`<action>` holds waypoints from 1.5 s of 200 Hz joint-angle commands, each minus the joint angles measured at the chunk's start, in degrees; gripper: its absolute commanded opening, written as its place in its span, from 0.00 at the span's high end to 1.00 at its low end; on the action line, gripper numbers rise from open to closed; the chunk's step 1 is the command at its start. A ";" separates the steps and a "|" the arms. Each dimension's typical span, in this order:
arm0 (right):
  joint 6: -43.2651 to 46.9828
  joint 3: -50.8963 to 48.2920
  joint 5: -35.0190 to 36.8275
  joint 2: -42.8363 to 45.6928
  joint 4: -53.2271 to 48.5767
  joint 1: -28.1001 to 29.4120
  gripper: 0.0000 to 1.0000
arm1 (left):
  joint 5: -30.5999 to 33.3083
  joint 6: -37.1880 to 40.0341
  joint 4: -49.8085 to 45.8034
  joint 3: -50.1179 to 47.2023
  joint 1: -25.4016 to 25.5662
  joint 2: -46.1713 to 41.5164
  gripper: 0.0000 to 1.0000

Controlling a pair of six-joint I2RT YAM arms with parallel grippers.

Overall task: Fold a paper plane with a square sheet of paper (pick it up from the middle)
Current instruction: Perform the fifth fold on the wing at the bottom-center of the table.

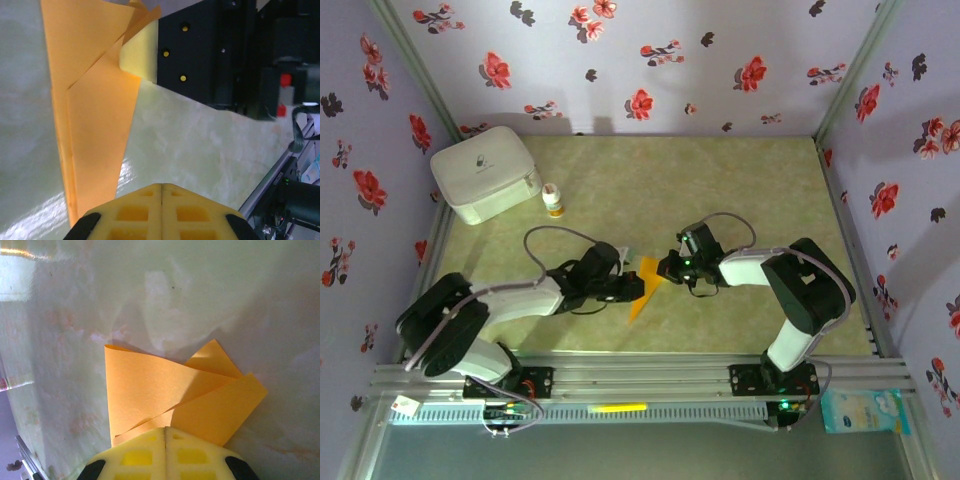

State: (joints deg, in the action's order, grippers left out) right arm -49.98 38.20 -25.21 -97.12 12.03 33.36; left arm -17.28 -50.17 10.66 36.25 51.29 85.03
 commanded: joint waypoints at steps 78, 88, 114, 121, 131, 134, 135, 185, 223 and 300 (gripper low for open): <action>0.11 0.44 2.97 0.26 -4.10 -0.85 0.99 | 0.98 -3.59 2.80 -2.75 0.13 12.12 1.00; 0.48 0.88 3.61 1.46 -5.10 -1.00 0.98 | 1.00 -4.14 3.14 -3.63 0.29 12.26 1.00; 1.98 2.46 3.34 5.16 -7.49 -2.22 0.93 | 1.10 -4.36 3.22 -5.02 0.96 12.38 1.00; 2.46 2.72 3.32 6.41 -7.72 -2.63 0.92 | 1.10 -4.40 3.45 -5.29 1.08 12.39 1.00; 3.07 3.03 3.12 7.90 -7.98 -3.07 0.91 | 1.28 -4.62 3.66 -5.52 1.10 12.49 1.00; 3.17 3.03 3.03 8.31 -7.94 -3.12 0.91 | 1.29 -4.59 3.74 -5.49 1.10 12.59 1.00; 3.28 3.03 2.96 8.37 -7.92 -3.13 0.90 | 1.29 -4.59 3.79 -5.45 1.10 12.55 1.00; 4.40 5.60 -4.95 1.80 -5.36 -0.31 0.93 | 1.31 -4.72 4.13 -3.75 1.18 13.51 1.00; 4.96 3.32 -0.96 -1.84 -4.72 -1.77 0.97 | 1.23 -4.93 4.54 -3.87 1.27 13.58 1.00; 5.86 3.68 -2.46 -4.82 -0.75 -11.85 0.97 | 0.05 -4.83 5.66 -4.59 1.27 13.05 1.00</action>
State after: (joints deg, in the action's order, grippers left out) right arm -46.28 41.21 -32.27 -100.53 11.05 25.21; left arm -17.98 -54.98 21.61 33.69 51.96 95.83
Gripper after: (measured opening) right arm 0.046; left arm 0.045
